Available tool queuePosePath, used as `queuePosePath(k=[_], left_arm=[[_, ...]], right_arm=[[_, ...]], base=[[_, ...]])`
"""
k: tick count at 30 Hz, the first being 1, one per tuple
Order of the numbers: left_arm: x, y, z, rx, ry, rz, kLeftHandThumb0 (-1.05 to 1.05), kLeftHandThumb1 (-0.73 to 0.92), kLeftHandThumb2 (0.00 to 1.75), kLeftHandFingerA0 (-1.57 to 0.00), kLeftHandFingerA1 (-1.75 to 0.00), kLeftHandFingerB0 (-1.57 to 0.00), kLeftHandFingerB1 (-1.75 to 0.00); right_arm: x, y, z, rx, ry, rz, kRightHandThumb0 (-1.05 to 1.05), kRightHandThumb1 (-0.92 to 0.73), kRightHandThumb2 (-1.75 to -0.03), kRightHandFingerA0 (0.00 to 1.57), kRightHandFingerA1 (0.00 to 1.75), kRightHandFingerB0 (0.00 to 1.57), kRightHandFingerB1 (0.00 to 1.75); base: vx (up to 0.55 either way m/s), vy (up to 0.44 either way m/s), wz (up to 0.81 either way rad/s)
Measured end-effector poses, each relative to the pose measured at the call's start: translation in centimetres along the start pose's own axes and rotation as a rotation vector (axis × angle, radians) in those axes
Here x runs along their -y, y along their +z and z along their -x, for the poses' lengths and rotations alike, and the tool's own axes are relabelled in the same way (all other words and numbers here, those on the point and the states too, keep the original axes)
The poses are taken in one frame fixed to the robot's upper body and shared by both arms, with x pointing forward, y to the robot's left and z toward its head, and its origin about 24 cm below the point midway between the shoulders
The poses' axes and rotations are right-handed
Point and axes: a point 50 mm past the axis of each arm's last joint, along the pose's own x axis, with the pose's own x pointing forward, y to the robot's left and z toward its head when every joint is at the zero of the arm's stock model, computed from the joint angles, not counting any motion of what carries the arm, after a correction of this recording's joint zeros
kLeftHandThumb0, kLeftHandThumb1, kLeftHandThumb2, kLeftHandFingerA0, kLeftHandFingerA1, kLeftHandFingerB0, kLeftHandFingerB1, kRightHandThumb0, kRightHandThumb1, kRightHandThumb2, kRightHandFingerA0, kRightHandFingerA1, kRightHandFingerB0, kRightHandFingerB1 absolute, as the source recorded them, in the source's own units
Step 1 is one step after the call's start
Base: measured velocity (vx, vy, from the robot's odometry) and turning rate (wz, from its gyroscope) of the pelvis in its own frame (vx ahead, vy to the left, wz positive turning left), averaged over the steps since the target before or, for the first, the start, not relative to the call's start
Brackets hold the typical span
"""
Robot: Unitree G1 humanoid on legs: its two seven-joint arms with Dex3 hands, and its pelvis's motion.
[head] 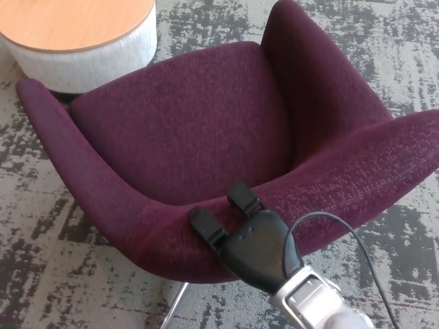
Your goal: The robot walks towards a chair and uses its right hand to push it from the side in an anticlockwise direction to rotate it
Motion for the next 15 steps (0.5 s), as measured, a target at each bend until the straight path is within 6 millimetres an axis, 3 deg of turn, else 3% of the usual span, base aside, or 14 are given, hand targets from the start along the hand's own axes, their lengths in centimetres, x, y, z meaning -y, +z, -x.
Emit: queuePosePath(k=[1,3,4,5,6,7,8,9,10,11,12,14,15], left_arm=[[0.0,0.0,0.0,-0.001,-0.001,-0.001,-1.05,0.15,1.31,-0.23,-1.61,-0.31,-1.60],[0.0,0.0,0.0,-0.001,0.000,0.000,-1.05,0.16,1.32,-0.25,-1.63,-0.30,-1.60],[0.0,-0.1,0.0,-0.002,0.000,0.001,-1.05,0.15,1.33,-0.40,-1.72,-0.31,-1.57],[0.0,-0.1,0.0,-0.002,0.000,0.000,-1.05,0.13,1.36,-0.43,-1.75,-0.32,-1.56],[0.0,-0.1,0.0,-0.002,0.000,0.000,-0.50,-0.07,0.98,-1.57,-1.54,-0.50,-1.00],[0.0,0.0,0.0,-0.001,0.001,0.004,-0.50,-0.07,0.98,-1.57,-1.54,-0.50,-1.00],[0.0,0.0,0.0,0.001,0.002,0.007,-1.05,0.15,1.31,-1.27,-1.73,-0.47,-1.35],[0.0,0.1,0.0,0.003,0.002,0.008,-1.05,0.15,1.31,-1.27,-1.73,-0.47,-1.35],[0.0,0.2,-0.1,0.005,0.002,0.010,-1.05,0.22,1.37,-0.45,-1.36,-0.41,-1.29],[0.0,0.2,-0.1,0.006,0.002,0.011,-1.05,0.22,1.37,-0.45,-1.36,-0.41,-1.29],[0.0,0.2,-0.1,0.008,0.001,0.010,-1.05,0.13,1.37,-0.34,-1.71,-0.30,-1.58],[-0.1,0.1,0.0,0.010,0.000,0.011,-1.05,0.18,1.30,-0.41,-1.74,-0.28,-1.57],[-0.1,0.1,0.0,0.010,-0.001,0.011,-1.05,0.19,1.28,-1.08,-1.69,-0.49,-1.36]], right_arm=[[0.0,-0.2,0.2,0.006,-0.001,-0.002,-0.49,-0.72,-0.67,1.10,1.75,0.95,1.29],[0.0,-0.6,0.7,0.015,-0.002,-0.005,-0.48,-0.69,-0.74,1.12,1.75,0.94,1.22],[-0.1,-1.0,1.0,0.020,-0.003,-0.009,-0.49,-0.58,-1.06,1.32,1.41,0.95,1.07],[-0.1,-1.3,1.3,0.021,-0.002,-0.013,-0.34,-0.56,-0.81,1.22,1.66,1.05,1.16],[-0.1,-1.4,1.4,0.021,-0.001,-0.015,-0.51,-0.70,-0.63,1.10,1.75,0.94,1.31],[-0.2,-2.1,1.8,0.023,0.002,-0.019,-0.51,-0.70,-0.63,1.10,1.75,0.94,1.31],[-0.2,-2.6,2.1,0.025,0.000,-0.015,-0.53,-0.50,-0.95,1.36,1.46,1.01,1.13],[-0.3,-2.8,2.2,0.026,-0.001,-0.012,-0.53,-0.50,-0.95,1.36,1.46,1.01,1.13],[-0.5,-3.7,2.7,0.027,-0.002,-0.007,-0.34,-0.56,-0.89,1.11,1.75,1.00,1.25],[-0.6,-4.1,3.0,0.027,0.000,-0.004,-0.34,-0.56,-0.89,1.11,1.75,1.00,1.25],[-0.7,-4.7,3.3,0.026,0.003,-0.003,-0.48,-0.54,-1.05,1.28,1.38,1.03,1.15],[-0.9,-5.9,4.1,0.009,0.017,-0.009,-0.47,-0.44,-0.95,1.32,1.42,1.08,1.18],[-1.0,-6.6,4.4,0.000,0.023,-0.009,-0.41,-0.61,-0.78,1.13,1.75,0.99,1.30]], base=[[0.00,0.000,0.00],[0.02,0.008,0.03],[0.00,0.000,0.00],[0.00,0.000,0.00],[0.00,0.000,0.00],[0.00,0.000,0.00],[0.04,0.018,0.07],[0.04,0.018,0.07],[0.00,0.000,0.00],[0.00,0.000,0.00],[0.00,0.000,0.00],[0.00,0.000,0.00],[0.00,0.000,0.00]])
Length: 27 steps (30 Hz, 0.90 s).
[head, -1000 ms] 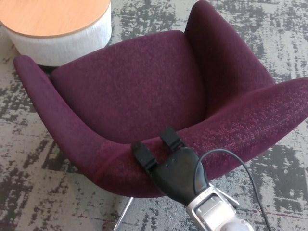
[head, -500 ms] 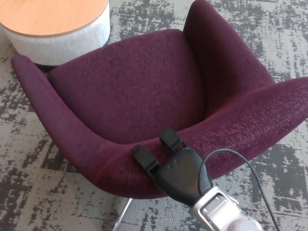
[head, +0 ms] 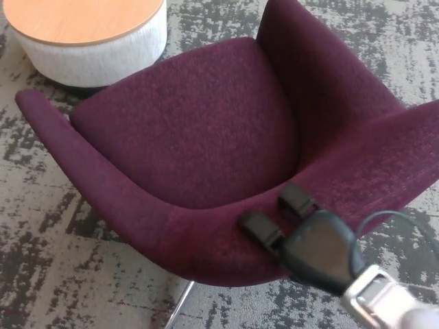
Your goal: The robot walks towards a chair and uses its right hand to push it from the side in an anticlockwise direction to rotate it
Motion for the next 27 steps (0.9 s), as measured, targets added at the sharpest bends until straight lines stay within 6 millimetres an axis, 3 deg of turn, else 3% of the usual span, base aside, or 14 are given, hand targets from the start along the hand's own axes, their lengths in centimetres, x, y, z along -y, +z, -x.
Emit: queuePosePath(k=[2,5,6,7,8,10,14,15,17,18,19,21,23,27], left_arm=[[0.0,0.0,0.0,0.001,-0.002,-0.004,-1.05,0.19,1.28,-0.90,-1.74,-0.29,-1.55],[0.0,0.0,0.0,0.002,-0.005,-0.003,-1.05,0.18,1.28,-1.51,-1.47,-0.26,-1.53],[0.1,0.0,0.0,0.002,-0.005,-0.001,-1.05,0.16,1.32,-1.01,-1.73,-0.39,-1.32],[0.0,0.0,0.0,0.003,-0.006,0.002,-1.05,0.14,1.29,-1.14,-1.73,-0.44,-1.32],[0.0,0.1,0.0,0.006,-0.006,0.007,-1.05,0.17,1.27,-0.97,-1.67,-0.43,-1.33],[0.0,0.1,0.0,0.008,-0.007,0.011,-1.05,0.20,1.29,-0.57,-1.75,-0.26,-1.52],[0.0,0.1,0.0,0.010,-0.009,0.011,-1.05,0.17,1.30,-0.21,-1.65,-0.26,-1.62],[0.0,0.1,0.0,0.011,-0.009,0.011,-1.05,0.21,1.27,-0.30,-1.52,-0.27,-1.52],[0.0,0.2,0.0,0.013,-0.009,0.009,-1.05,0.19,1.29,-0.37,-1.68,-0.26,-1.59],[-0.1,0.1,0.0,0.014,-0.008,0.009,-1.01,0.31,1.36,-1.12,-1.75,-0.53,-1.36],[-0.2,0.0,0.1,0.013,-0.007,0.010,-1.05,0.20,1.30,-0.56,-1.75,-0.26,-1.59],[-0.3,-0.1,0.1,0.014,-0.008,0.009,-1.05,0.24,1.30,-0.47,-1.74,-0.24,-1.55],[-0.4,-0.2,0.2,0.016,-0.011,0.005,-1.05,0.22,1.26,-0.34,-1.75,-0.24,-1.63],[-0.9,-0.6,0.4,0.023,-0.013,-0.013,-1.05,0.29,1.24,-1.11,-1.51,-0.20,-1.56]], right_arm=[[-0.1,-1.4,0.5,-0.020,0.013,0.009,-0.48,-0.54,-1.03,1.34,1.43,1.01,1.12],[-0.4,-3.8,1.4,-0.061,0.037,0.026,-0.35,-0.59,-0.94,1.29,1.66,0.98,1.27],[-0.5,-4.3,1.6,-0.071,0.041,0.030,-0.41,-0.63,-0.74,1.06,1.75,0.95,1.21],[-0.5,-5.0,1.8,-0.083,0.044,0.036,-0.46,-0.46,-0.97,1.29,1.41,1.12,1.24],[-0.5,-5.8,2.0,-0.098,0.047,0.042,-0.40,-0.60,-0.80,1.07,1.75,0.98,1.35],[-0.4,-6.9,2.1,-0.118,0.045,0.052,-0.52,-0.48,-0.97,1.30,1.42,1.07,1.20],[-0.2,-9.6,2.6,-0.171,0.053,0.087,-0.38,-0.63,-0.94,1.18,1.75,0.92,1.68],[-0.1,-10.1,2.7,-0.181,0.053,0.094,-0.52,-0.51,-1.03,1.32,1.44,1.07,1.24],[0.1,-11.0,2.7,-0.196,0.058,0.113,-0.57,-0.46,-0.96,1.38,1.49,1.00,1.19],[0.2,-12.0,2.9,-0.215,0.064,0.135,-0.40,-0.54,-0.86,1.25,1.75,0.93,1.23],[0.4,-12.5,2.9,-0.226,0.065,0.149,-0.38,-0.62,-0.82,1.18,1.75,0.85,1.29],[0.9,-13.8,3.1,-0.252,0.059,0.179,-0.40,-0.58,-1.10,1.24,1.36,0.97,1.10],[1.7,-15.0,3.1,-0.267,0.048,0.207,-0.26,-0.63,-0.79,1.00,1.70,0.96,0.89],[4.1,-17.5,2.6,-0.286,0.013,0.271,-0.33,-0.67,-0.70,0.95,1.66,0.93,0.71]], base=[[0.00,0.000,0.00],[0.00,0.000,0.00],[0.00,0.000,0.00],[0.00,0.000,0.00],[0.00,0.000,0.00],[0.00,0.000,0.00],[0.00,0.000,0.00],[0.00,0.000,0.00],[0.00,0.000,0.00],[0.00,0.000,0.00],[0.00,0.000,0.00],[0.00,0.000,0.00],[0.00,0.000,0.00],[0.00,0.000,0.00]])
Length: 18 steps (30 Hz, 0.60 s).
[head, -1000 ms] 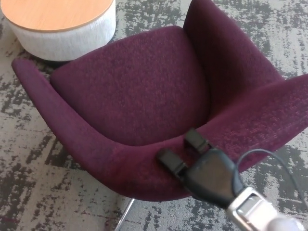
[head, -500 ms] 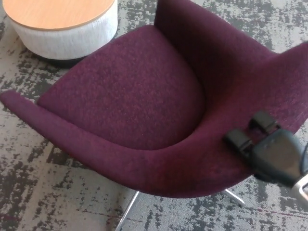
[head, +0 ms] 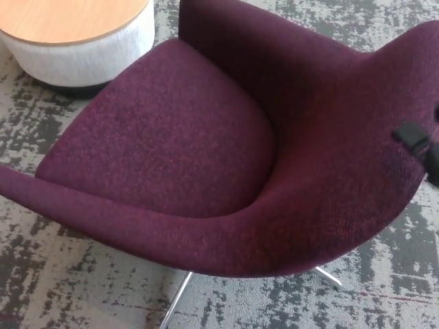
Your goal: The robot walks towards a chair and uses its right hand to push it from the side in an anticlockwise direction to rotate it
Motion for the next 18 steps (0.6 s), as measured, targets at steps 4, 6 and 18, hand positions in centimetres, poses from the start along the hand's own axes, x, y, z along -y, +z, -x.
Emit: queuePosePath(k=[4,6,18], left_arm=[[-0.6,-0.3,0.2,-0.005,0.007,0.002,-1.05,0.29,1.28,-1.57,-1.73,-0.42,-1.20],[-0.9,-0.5,0.3,-0.007,0.010,0.005,-1.05,0.30,1.24,-0.35,-1.75,-0.17,-1.60],[-1.2,-0.4,0.3,0.011,0.007,0.025,-0.35,0.10,0.99,-1.38,-1.33,-0.41,-0.85]], right_arm=[[1.2,-1.9,-0.9,-0.019,-0.026,0.044,-0.34,-0.66,-0.64,0.93,1.61,0.98,0.84],[1.9,-2.7,-1.6,-0.024,-0.037,0.067,-0.33,-0.65,-0.62,0.96,1.56,0.98,0.70],[6.6,-6.7,-4.9,-0.087,-0.113,0.110,-0.36,-0.65,-0.63,0.97,1.55,0.96,0.77]], base=[[0.00,0.000,0.00],[0.00,0.000,0.00],[0.00,0.000,0.00]])
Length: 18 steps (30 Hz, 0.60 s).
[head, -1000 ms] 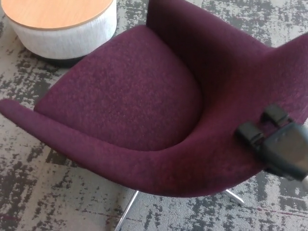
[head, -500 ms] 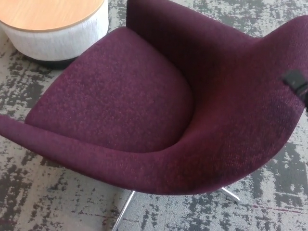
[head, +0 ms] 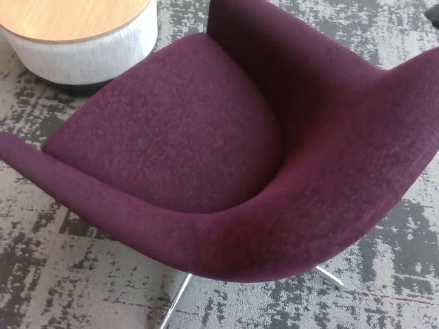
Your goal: The robot walks towards a chair and uses its right hand to push it from the side in an anticlockwise direction to rotate it
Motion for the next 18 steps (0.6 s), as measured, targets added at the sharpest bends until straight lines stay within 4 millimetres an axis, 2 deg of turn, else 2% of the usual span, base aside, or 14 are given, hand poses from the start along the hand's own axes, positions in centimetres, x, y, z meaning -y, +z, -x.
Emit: queuePosePath(k=[1,2,3,4,7,8,9,10,11,12,13,14,17,18], left_arm=[[0.0,0.0,0.0,0.000,0.001,0.000,-1.05,0.33,1.20,-0.77,-1.75,-0.16,-1.53],[0.0,0.0,0.0,0.000,0.001,0.000,-1.05,0.33,1.20,-0.77,-1.75,-0.16,-1.53],[0.0,0.0,0.0,0.001,0.002,0.002,-1.05,0.33,1.19,-0.91,-1.74,-0.19,-1.52],[0.0,0.0,0.0,0.001,0.004,0.004,-1.05,0.26,1.23,-1.34,-1.69,-0.43,-1.24],[-0.2,0.0,0.0,0.002,0.014,0.023,-1.05,0.26,1.23,-1.34,-1.69,-0.43,-1.24],[-0.2,0.0,0.0,0.003,0.017,0.028,-1.05,0.36,1.15,-0.90,-1.70,-0.21,-1.54],[-0.3,0.0,0.0,0.003,0.018,0.032,-1.05,0.30,1.20,-0.54,-1.75,-0.21,-1.49],[-0.2,-0.1,0.1,0.003,0.018,0.028,-1.05,0.30,1.16,-0.32,-1.75,-0.19,-1.61],[-0.2,-0.1,0.1,0.006,0.017,0.029,-1.05,0.30,1.16,-0.32,-1.75,-0.19,-1.61],[-0.2,-0.1,0.1,0.007,0.016,0.029,-1.05,0.25,1.23,-1.40,-1.61,-0.24,-1.53],[-0.2,-0.2,0.1,0.007,0.016,0.030,-1.05,0.25,1.23,-1.40,-1.61,-0.24,-1.53],[-0.2,-0.2,0.2,0.004,0.015,0.031,-1.05,0.28,1.20,-1.37,-1.57,-0.24,-1.55],[0.1,-0.3,0.2,0.003,0.010,0.034,-1.05,0.28,1.20,-1.37,-1.57,-0.24,-1.55],[0.2,-0.3,0.1,0.003,0.008,0.035,-1.05,0.31,1.15,-0.34,-1.75,-0.21,-1.59]], right_arm=[[0.1,0.1,-0.2,0.001,-0.003,-0.005,-0.32,-0.60,-0.71,1.00,1.61,0.96,1.03],[0.1,0.2,-0.3,0.003,-0.003,-0.008,-0.32,-0.60,-0.71,1.00,1.61,0.96,1.03],[-0.1,0.4,-0.3,0.010,0.000,-0.009,-0.34,-0.62,-0.64,1.02,1.59,0.98,0.83],[-0.2,0.5,-0.2,0.017,0.002,-0.006,-0.36,-0.63,-0.61,1.03,1.60,0.97,0.72],[-0.3,0.7,-0.1,0.035,0.006,0.005,-0.36,-0.63,-0.61,1.03,1.60,0.97,0.72],[-0.4,0.7,-0.1,0.038,0.008,0.008,-0.29,-0.60,-0.62,0.98,1.59,0.97,0.78],[-0.4,0.7,-0.1,0.040,0.009,0.010,-0.30,-0.65,-0.63,0.92,1.69,0.88,0.92],[-0.5,0.6,0.2,0.039,0.008,0.007,-0.35,-0.60,-0.62,0.94,1.68,0.91,0.73],[-0.6,0.4,0.5,0.033,0.000,0.000,-0.35,-0.60,-0.62,0.94,1.68,0.91,0.73],[-0.5,0.2,1.1,0.024,-0.022,-0.017,-0.30,-0.63,-0.64,0.92,1.60,0.77,0.58],[-0.4,0.1,1.4,0.022,-0.035,-0.024,-0.30,-0.63,-0.64,0.92,1.60,0.77,0.58],[-0.3,0.1,1.6,0.023,-0.044,-0.030,-0.48,-0.68,-0.65,0.82,1.46,0.55,0.42],[0.1,0.3,2.5,0.030,-0.074,-0.049,-0.48,-0.68,-0.65,0.82,1.46,0.55,0.42],[0.3,0.4,2.7,0.032,-0.083,-0.056,-0.38,-0.41,-1.02,0.02,0.50,0.00,0.49]], base=[[0.00,0.000,0.00],[0.00,0.000,0.00],[0.00,0.000,0.00],[0.00,0.000,0.00],[0.00,0.000,0.00],[0.00,0.000,0.00],[0.00,0.000,0.00],[0.00,0.000,0.00],[0.00,0.000,0.00],[0.00,0.000,0.00],[0.00,0.000,0.00],[0.00,0.000,0.00],[0.00,0.000,0.00],[0.00,0.000,0.00]])
